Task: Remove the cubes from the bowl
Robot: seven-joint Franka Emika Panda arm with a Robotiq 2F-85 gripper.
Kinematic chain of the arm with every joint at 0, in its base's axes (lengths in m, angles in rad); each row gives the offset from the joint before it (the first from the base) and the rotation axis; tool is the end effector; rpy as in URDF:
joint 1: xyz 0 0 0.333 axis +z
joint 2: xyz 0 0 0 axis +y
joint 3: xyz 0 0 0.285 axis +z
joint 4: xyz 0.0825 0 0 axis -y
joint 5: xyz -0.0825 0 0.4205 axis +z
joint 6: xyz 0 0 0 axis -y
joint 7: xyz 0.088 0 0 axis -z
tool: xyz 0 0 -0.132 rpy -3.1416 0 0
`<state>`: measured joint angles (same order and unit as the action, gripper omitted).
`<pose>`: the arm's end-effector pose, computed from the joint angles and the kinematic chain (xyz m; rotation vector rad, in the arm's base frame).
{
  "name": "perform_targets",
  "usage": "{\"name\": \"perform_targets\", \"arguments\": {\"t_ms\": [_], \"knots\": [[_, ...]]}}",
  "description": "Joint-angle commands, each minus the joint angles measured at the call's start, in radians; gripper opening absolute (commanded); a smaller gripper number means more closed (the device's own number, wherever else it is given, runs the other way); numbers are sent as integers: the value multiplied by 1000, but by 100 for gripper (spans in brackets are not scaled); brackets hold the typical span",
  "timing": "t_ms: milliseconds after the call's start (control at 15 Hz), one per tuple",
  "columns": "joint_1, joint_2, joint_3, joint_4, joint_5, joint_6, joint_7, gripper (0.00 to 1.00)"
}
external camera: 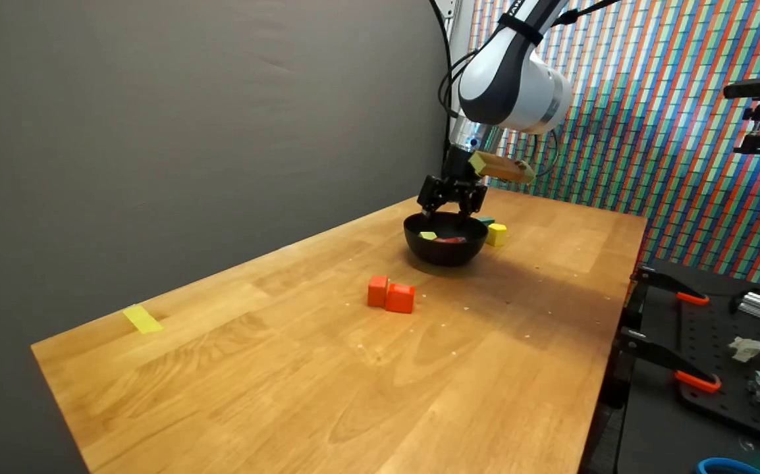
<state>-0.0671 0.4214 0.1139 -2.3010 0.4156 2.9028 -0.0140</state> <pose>0.5450 0.0093 0.0934 -2.9050 0.5124 -0.2489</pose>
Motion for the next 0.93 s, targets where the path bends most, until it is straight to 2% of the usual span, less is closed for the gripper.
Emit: {"name": "perform_targets", "arguments": {"t_ms": [0,67,133,267,733,800,867], "knots": [[-9,35,4,36,-27,24,29,87],[-9,41,6,43,-25,28,34,81],[-10,47,9,50,-22,30,38,82],[-2,59,-1,65,-30,34,53,76],[57,114,-85,120,-98,15,176,81],[69,119,-98,122,-112,12,195,75],[80,124,-112,125,-125,8,211,65]]}}
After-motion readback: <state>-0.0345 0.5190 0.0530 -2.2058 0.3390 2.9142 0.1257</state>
